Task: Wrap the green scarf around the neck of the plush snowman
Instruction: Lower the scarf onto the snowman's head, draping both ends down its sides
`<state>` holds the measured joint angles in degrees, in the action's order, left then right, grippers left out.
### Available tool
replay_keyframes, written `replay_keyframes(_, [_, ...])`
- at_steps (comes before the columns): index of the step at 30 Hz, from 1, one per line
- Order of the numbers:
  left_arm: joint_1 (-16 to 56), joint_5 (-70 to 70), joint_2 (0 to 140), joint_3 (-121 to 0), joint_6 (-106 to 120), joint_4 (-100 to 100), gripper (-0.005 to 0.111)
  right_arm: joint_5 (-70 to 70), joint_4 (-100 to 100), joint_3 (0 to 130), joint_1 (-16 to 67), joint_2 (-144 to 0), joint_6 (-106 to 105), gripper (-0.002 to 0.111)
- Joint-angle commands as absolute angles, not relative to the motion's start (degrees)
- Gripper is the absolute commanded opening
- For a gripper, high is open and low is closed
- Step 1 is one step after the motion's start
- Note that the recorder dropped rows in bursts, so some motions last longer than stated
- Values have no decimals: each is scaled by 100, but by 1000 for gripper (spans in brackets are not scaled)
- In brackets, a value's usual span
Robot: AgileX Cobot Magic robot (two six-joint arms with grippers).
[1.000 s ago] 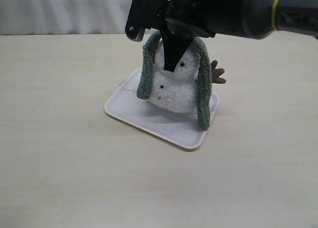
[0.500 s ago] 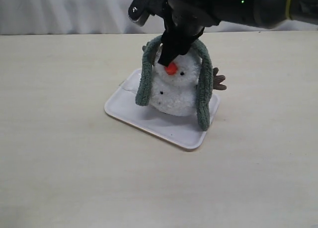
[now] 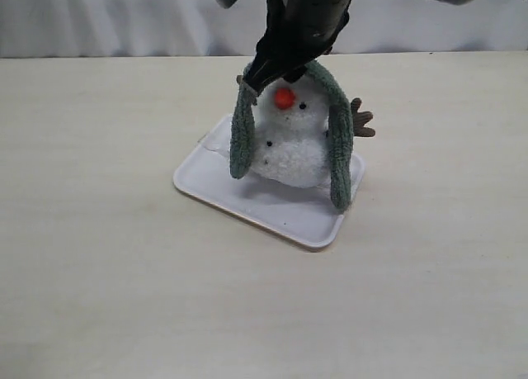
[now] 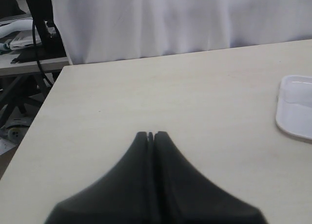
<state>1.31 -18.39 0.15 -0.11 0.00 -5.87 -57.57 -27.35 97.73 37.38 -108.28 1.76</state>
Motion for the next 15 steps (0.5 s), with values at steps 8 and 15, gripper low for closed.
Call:
replay_keyframes(8, [110, -1771, 0, 0, 0, -601, 0, -5074, -2358, 9854, 3323, -11062, 1053, 52])
replay_keyframes(15, [110, -1771, 0, 0, 0, -601, 0, -4887, -3178, 9864, 3216, -11175, 1613, 52])
